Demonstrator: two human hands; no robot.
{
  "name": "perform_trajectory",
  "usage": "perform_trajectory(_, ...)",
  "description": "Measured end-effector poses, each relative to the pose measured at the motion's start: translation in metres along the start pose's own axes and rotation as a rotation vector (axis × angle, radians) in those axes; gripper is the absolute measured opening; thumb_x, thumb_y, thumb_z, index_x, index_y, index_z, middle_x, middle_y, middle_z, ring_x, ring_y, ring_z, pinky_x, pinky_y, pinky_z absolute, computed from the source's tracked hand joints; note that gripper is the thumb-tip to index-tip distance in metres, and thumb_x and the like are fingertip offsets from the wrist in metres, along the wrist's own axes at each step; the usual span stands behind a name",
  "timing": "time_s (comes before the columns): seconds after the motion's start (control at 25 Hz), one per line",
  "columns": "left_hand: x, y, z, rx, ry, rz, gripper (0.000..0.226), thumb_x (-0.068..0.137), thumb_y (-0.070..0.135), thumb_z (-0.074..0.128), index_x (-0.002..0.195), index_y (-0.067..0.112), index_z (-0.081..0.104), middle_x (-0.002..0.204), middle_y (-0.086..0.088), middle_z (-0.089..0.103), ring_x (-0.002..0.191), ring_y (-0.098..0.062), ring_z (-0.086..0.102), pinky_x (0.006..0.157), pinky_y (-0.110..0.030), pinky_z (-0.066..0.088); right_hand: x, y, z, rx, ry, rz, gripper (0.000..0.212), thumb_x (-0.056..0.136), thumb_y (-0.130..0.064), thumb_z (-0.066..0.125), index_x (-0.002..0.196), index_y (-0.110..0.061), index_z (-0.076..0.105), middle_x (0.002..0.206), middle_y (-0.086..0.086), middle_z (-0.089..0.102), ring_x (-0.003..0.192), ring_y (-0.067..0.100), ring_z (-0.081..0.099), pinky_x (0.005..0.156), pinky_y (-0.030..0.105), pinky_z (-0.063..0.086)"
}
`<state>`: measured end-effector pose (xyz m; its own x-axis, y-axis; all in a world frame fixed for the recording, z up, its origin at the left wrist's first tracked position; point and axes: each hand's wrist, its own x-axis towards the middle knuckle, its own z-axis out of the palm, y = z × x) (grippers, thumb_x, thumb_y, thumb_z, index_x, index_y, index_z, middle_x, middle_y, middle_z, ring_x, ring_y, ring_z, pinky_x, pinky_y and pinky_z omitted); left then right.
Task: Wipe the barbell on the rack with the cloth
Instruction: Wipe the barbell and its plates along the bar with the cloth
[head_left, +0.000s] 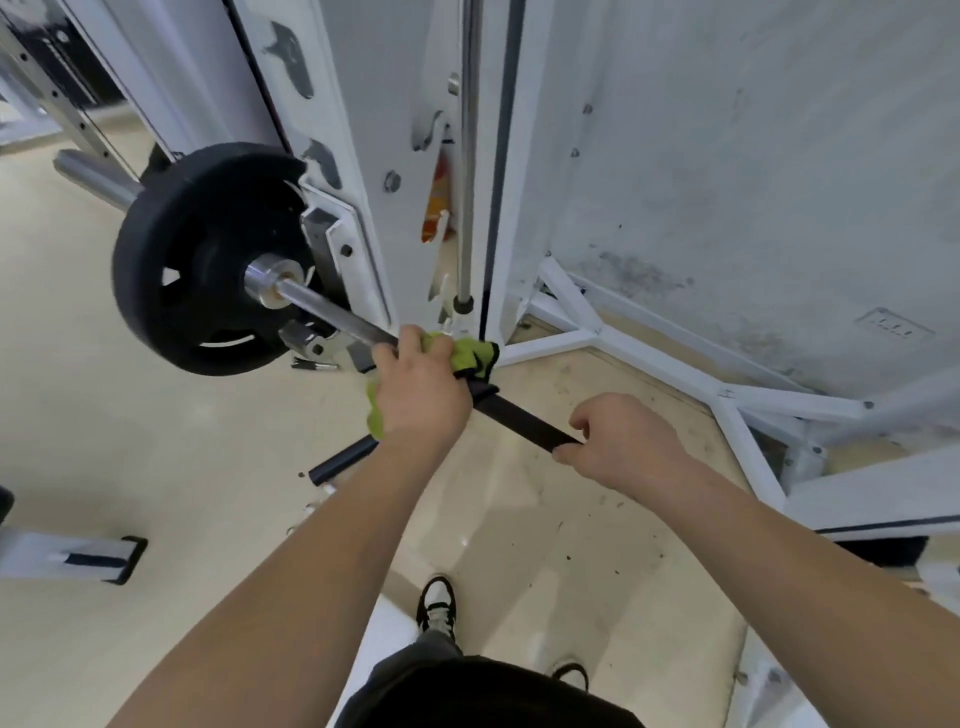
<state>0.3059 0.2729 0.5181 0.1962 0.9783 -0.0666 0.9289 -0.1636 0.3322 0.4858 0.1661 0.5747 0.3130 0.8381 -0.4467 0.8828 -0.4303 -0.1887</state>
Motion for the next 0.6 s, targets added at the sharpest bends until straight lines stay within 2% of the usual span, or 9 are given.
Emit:
perform_trajectory(0.04,-0.011,0.011,0.007,-0.033,0.004,0.02,0.038,0.084,0.023,0.063,0.121,0.019,0.064,0.128,-0.008,0.044,0.115,-0.038,0.038,0.08,-0.047,0.055,-0.002,0.007,0.002,0.021,-0.001,0.003,0.04,0.085,-0.048,0.074,0.109,-0.016,0.073,0.102,0.0,0.072,0.087,0.021,0.07,0.079,0.039,0.061)
perform_trajectory(0.12,-0.036,0.022,0.017,-0.034,-0.021,0.226,0.042,0.079,0.018,0.066,0.121,0.016,0.065,0.124,-0.011,0.046,0.11,-0.038,0.043,0.08,-0.047,0.054,-0.003,0.014,0.008,0.042,-0.001,-0.008,0.034,0.084,-0.047,0.073,0.099,-0.017,0.072,0.091,-0.001,0.07,0.079,0.022,0.069,0.069,0.033,0.058)
perform_trajectory(0.2,-0.03,0.014,0.01,-0.009,-0.061,0.364,0.044,0.079,0.017,0.068,0.124,0.019,0.066,0.12,-0.01,0.049,0.109,-0.035,0.047,0.077,-0.045,0.054,-0.004,0.018,0.012,0.027,0.021,-0.04,0.026,0.086,-0.045,0.07,0.089,-0.018,0.071,0.081,-0.002,0.065,0.074,0.022,0.066,0.058,0.028,0.048)
perform_trajectory(0.24,-0.018,0.006,0.008,0.007,-0.051,0.335,0.042,0.082,0.02,0.068,0.124,0.021,0.066,0.119,-0.009,0.049,0.11,-0.035,0.048,0.074,-0.044,0.053,-0.005,0.019,0.014,0.02,0.036,-0.056,0.023,0.087,-0.043,0.069,0.088,-0.02,0.071,0.081,-0.003,0.064,0.075,0.02,0.065,0.057,0.028,0.048)
perform_trajectory(0.32,0.0,0.002,0.003,0.051,0.046,0.133,0.033,0.086,0.028,0.071,0.117,0.018,0.067,0.117,-0.01,0.048,0.108,-0.034,0.047,0.068,-0.041,0.05,-0.007,0.023,0.018,0.032,0.072,-0.072,0.02,0.09,-0.04,0.067,0.092,-0.021,0.072,0.085,-0.003,0.064,0.074,0.018,0.063,0.059,0.03,0.051)
perform_trajectory(0.36,-0.003,0.008,0.005,0.053,0.076,0.05,0.031,0.086,0.03,0.073,0.113,0.016,0.068,0.116,-0.01,0.047,0.106,-0.035,0.045,0.069,-0.04,0.05,-0.007,0.024,0.02,0.034,0.084,-0.083,0.019,0.091,-0.037,0.066,0.093,-0.02,0.073,0.085,-0.003,0.064,0.073,0.018,0.062,0.058,0.029,0.05)
perform_trajectory(0.4,-0.013,0.021,0.01,0.039,0.078,0.047,0.031,0.084,0.029,0.073,0.111,0.014,0.068,0.117,-0.01,0.047,0.106,-0.035,0.045,0.071,-0.041,0.051,-0.007,0.025,0.023,0.023,0.092,-0.092,0.017,0.091,-0.033,0.065,0.092,-0.019,0.074,0.083,-0.002,0.062,0.071,0.019,0.06,0.055,0.028,0.047)
perform_trajectory(0.52,-0.055,0.044,0.021,-0.025,-0.044,0.328,0.04,0.077,0.017,0.072,0.118,0.017,0.07,0.115,-0.01,0.049,0.104,-0.032,0.047,0.073,-0.039,0.052,-0.004,0.023,0.025,-0.002,0.108,-0.09,0.012,0.09,-0.024,0.065,0.085,-0.018,0.074,0.08,0.001,0.06,0.071,0.022,0.056,0.049,0.026,0.035)
perform_trajectory(0.6,-0.04,0.031,0.011,-0.049,-0.092,0.437,0.044,0.079,0.016,0.069,0.122,0.024,0.07,0.115,-0.007,0.05,0.106,-0.03,0.051,0.071,-0.037,0.051,-0.005,0.024,0.025,0.032,0.111,-0.081,0.011,0.09,-0.026,0.065,0.087,-0.019,0.074,0.084,0.0,0.062,0.077,0.023,0.058,0.053,0.027,0.04)
